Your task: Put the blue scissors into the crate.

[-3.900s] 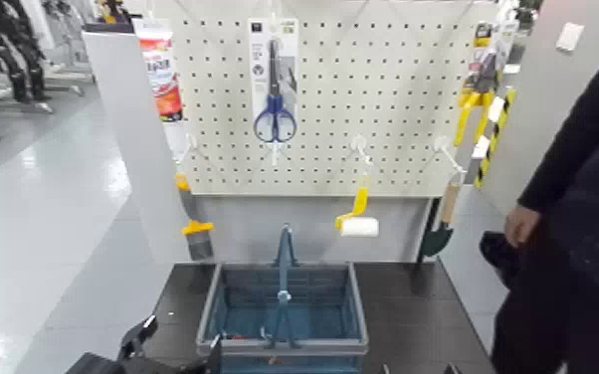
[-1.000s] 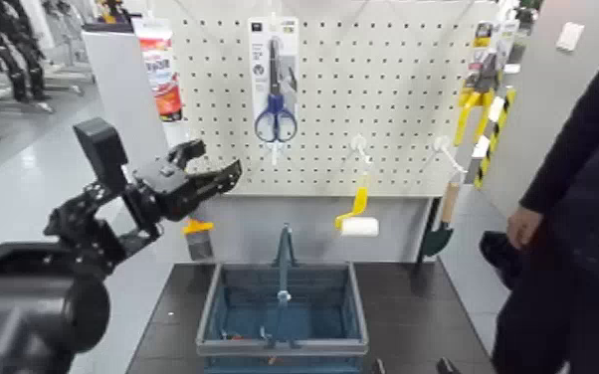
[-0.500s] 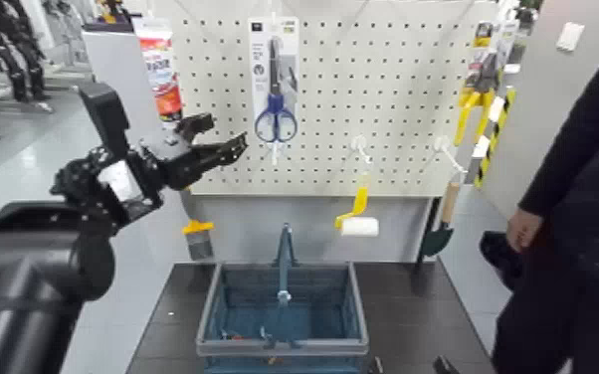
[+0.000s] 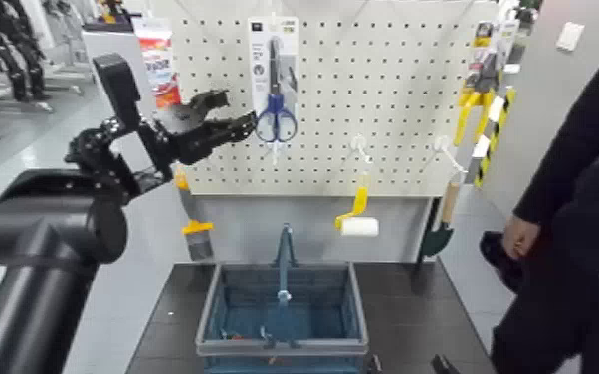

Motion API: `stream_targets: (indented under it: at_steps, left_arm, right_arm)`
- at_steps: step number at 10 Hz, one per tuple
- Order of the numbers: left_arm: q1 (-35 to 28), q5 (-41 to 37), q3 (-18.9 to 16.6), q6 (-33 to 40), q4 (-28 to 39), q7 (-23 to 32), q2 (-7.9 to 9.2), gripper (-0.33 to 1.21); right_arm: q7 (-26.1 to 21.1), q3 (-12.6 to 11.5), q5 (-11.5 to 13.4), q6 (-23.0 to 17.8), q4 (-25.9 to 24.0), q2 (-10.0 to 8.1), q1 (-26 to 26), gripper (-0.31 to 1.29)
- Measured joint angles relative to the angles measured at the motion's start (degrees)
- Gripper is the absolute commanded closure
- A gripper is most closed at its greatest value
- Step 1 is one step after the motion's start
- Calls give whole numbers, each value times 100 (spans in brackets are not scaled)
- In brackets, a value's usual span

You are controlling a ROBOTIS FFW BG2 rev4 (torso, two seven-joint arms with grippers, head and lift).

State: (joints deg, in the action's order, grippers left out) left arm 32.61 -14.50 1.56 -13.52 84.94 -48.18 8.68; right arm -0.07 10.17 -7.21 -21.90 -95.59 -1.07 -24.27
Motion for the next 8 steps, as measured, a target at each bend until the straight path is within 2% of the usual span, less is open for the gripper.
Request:
stream_targets:
  at_steps: [8]
  left_arm:
    - [1009, -146, 518, 397, -1278, -323, 117, 39]
  right_arm:
    - [61, 36, -39, 11, 29, -14, 61, 15]
